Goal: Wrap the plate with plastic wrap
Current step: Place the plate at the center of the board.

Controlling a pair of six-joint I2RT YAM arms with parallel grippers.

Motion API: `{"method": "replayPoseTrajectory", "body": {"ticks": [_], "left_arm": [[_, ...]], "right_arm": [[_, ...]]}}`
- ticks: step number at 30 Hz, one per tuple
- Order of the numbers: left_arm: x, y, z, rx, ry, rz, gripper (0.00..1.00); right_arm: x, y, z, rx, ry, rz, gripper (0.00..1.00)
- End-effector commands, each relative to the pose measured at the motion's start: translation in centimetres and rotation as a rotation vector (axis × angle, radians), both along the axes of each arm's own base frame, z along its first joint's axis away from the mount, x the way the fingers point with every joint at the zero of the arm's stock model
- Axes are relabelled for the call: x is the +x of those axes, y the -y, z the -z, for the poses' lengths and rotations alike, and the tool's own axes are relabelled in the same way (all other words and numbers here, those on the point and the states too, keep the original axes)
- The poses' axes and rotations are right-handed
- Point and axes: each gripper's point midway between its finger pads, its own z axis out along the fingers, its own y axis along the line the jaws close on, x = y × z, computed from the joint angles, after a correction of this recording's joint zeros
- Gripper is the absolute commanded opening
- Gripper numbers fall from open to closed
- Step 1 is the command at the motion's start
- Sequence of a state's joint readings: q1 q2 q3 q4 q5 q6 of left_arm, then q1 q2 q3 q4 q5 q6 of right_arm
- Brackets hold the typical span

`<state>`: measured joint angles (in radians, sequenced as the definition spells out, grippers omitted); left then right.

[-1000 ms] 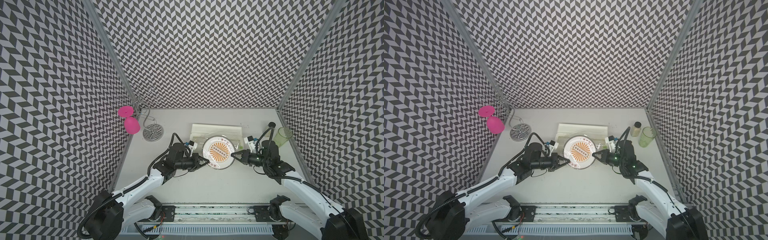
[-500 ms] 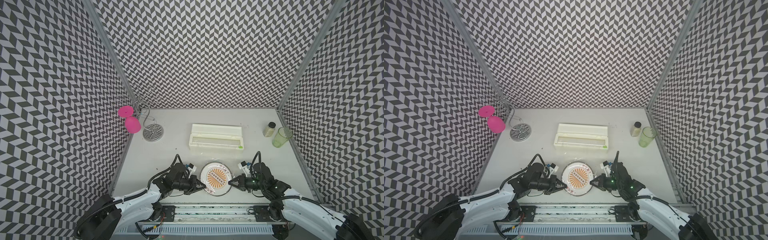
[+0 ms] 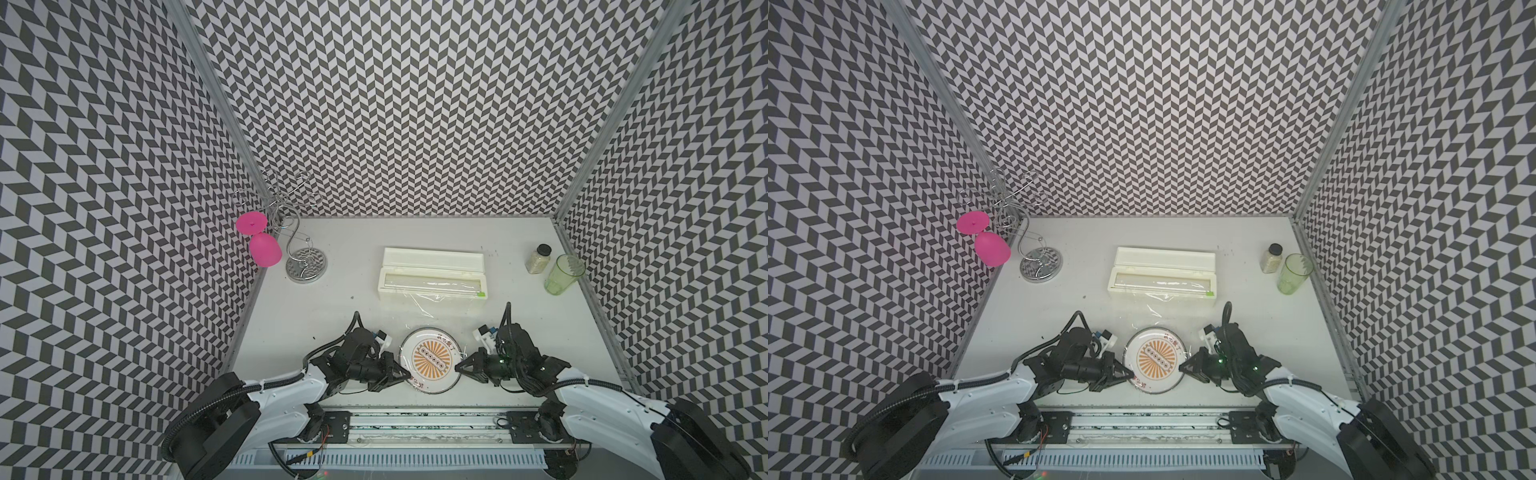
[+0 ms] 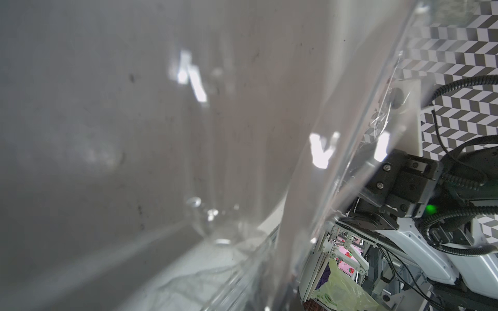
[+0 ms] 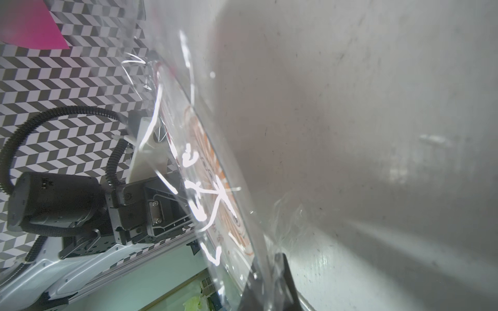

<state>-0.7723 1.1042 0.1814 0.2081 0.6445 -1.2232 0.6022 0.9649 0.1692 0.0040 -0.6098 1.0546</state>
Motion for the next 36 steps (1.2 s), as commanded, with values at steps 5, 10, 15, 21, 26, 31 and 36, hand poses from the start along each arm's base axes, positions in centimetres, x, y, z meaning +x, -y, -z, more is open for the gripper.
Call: {"method": "replayPoseTrajectory", "body": {"ticks": [5,10,15,21,26,31,36], "left_arm": [[-1.1,-1.6,2.6,0.102,0.014,0.044,0.01],[-0.5,-1.6,2.4,0.131,0.037,0.050,0.14],[1.7,-1.7,0.7,0.139,0.103,0.022,0.30],[4.5,-2.2,-2.5,0.195,0.217,0.009,0.35],[7.9,-1.9,-6.9,0.235,0.351,-0.004,0.38],[10.9,-0.7,-9.6,0.237,0.446,-0.013,0.38],[13.5,1.4,-12.4,0.191,0.548,-0.001,0.38]], "right_arm": [[2.0,3.9,4.2,-0.243,-0.051,0.211,0.00],[2.0,4.1,4.7,-0.278,-0.061,0.202,0.00],[2.0,4.0,4.8,-0.287,-0.056,0.186,0.00],[1.5,4.2,5.1,-0.316,-0.059,0.157,0.00],[-0.3,4.2,5.1,-0.320,-0.083,0.102,0.00],[-2.0,4.7,5.6,-0.330,-0.114,0.071,0.00],[-2.7,4.3,5.7,-0.336,-0.121,0.037,0.00]]}}
